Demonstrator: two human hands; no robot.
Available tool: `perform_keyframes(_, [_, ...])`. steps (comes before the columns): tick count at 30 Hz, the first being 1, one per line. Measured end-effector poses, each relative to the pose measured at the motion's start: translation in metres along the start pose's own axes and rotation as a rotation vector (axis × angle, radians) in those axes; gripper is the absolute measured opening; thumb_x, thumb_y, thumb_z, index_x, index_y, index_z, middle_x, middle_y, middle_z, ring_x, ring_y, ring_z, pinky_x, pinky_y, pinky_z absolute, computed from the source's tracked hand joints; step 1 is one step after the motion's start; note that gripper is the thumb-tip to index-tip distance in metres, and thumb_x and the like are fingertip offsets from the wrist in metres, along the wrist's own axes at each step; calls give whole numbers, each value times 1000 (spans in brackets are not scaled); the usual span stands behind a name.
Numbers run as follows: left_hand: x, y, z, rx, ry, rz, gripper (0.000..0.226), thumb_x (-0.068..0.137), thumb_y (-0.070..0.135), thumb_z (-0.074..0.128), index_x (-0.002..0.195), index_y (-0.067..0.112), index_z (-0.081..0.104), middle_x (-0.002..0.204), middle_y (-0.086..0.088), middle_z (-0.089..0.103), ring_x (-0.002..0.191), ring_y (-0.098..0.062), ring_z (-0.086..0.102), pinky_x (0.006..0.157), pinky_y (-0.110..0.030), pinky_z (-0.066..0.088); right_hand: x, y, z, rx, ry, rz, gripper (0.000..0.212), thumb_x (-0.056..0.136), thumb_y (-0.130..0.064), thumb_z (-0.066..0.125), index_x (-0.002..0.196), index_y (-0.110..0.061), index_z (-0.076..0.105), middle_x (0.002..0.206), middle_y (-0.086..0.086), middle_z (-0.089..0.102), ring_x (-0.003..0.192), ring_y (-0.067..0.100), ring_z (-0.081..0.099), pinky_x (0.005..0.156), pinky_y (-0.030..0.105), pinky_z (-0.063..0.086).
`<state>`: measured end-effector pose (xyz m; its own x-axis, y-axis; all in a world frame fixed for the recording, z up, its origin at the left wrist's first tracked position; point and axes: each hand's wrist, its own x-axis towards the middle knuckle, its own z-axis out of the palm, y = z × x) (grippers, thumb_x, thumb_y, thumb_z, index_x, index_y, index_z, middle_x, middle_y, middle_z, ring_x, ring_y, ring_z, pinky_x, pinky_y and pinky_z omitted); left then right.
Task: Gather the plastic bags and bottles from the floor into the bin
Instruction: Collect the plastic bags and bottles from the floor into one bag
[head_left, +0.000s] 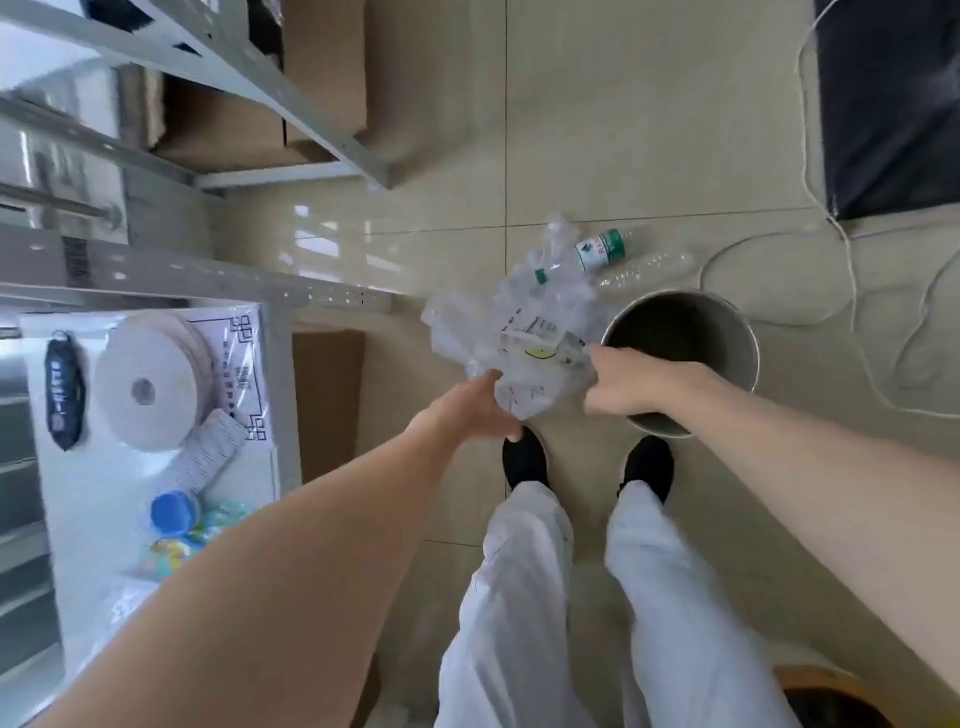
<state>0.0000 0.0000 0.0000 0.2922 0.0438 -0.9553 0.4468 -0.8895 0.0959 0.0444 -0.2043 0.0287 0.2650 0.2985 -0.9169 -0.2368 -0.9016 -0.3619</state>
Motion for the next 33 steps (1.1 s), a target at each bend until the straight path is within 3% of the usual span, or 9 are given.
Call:
perform_keyframes(2, [33, -5, 27, -35, -25, -6, 101, 72, 33, 77, 160, 26, 26, 156, -8, 45, 135, -30, 52, 109, -47, 46, 36, 17, 32, 5, -26, 3, 64, 93, -16, 51, 150, -10, 25, 135, 15, 47, 117, 31, 51, 88, 33, 47])
perform_keyframes(5, [80, -13, 72, -107, -78, -27, 95, 78, 28, 76, 159, 23, 29, 155, -7, 45, 140, -29, 48, 112, -41, 42, 89, 46, 86, -21, -111, 59, 70, 93, -20, 49, 155, -10, 16, 146, 16, 41, 128, 31, 46, 92, 35, 46])
perform_keyframes(9, [137, -12, 129, -145, -112, -13, 94, 79, 26, 78, 160, 19, 29, 158, -8, 43, 143, -27, 44, 115, -36, 37, 150, 75, 136, -12, -108, 97, 75, 89, -30, 58, 152, -10, 22, 154, 16, 34, 140, 33, 38, 107, 42, 40])
perform_keyframes(15, [212, -26, 186, -116, -77, 31, 92, 83, 21, 74, 160, 15, 26, 160, -9, 40, 148, -22, 38, 121, -33, 28, 229, 114, 186, -47, -37, 93, 84, 86, -36, 66, 152, -8, 21, 147, 19, 42, 135, 36, 45, 104, 42, 44])
perform_keyframes(19, [243, -37, 202, -83, -44, 30, 105, 72, 23, 83, 160, 24, 26, 160, -6, 40, 146, -24, 42, 115, -34, 37, 260, 135, 198, -94, 52, 132, 83, 88, -28, 62, 153, -8, 16, 148, 18, 41, 132, 36, 47, 103, 42, 45])
perform_keyframes(26, [248, -52, 214, 11, 73, 106, 109, 65, 21, 84, 159, 28, 28, 156, -5, 45, 139, -26, 48, 112, -40, 43, 261, 161, 210, -157, 190, 145, 71, 88, -19, 57, 148, -3, 23, 145, 18, 44, 130, 36, 49, 104, 41, 44])
perform_keyframes(30, [210, -61, 218, 23, 166, 188, 106, 68, 20, 84, 158, 29, 28, 155, -4, 46, 138, -25, 49, 111, -41, 44, 225, 156, 226, -132, 247, 161, 71, 93, -16, 51, 152, -2, 15, 149, 19, 39, 134, 35, 45, 105, 40, 41])
perform_keyframes(33, [177, -73, 214, -4, 182, 196, 103, 72, 21, 83, 159, 26, 29, 156, -4, 44, 137, -25, 50, 111, -42, 44, 195, 145, 242, -153, 238, 144, 81, 95, -25, 54, 155, -5, 5, 153, 17, 36, 137, 34, 43, 107, 40, 40])
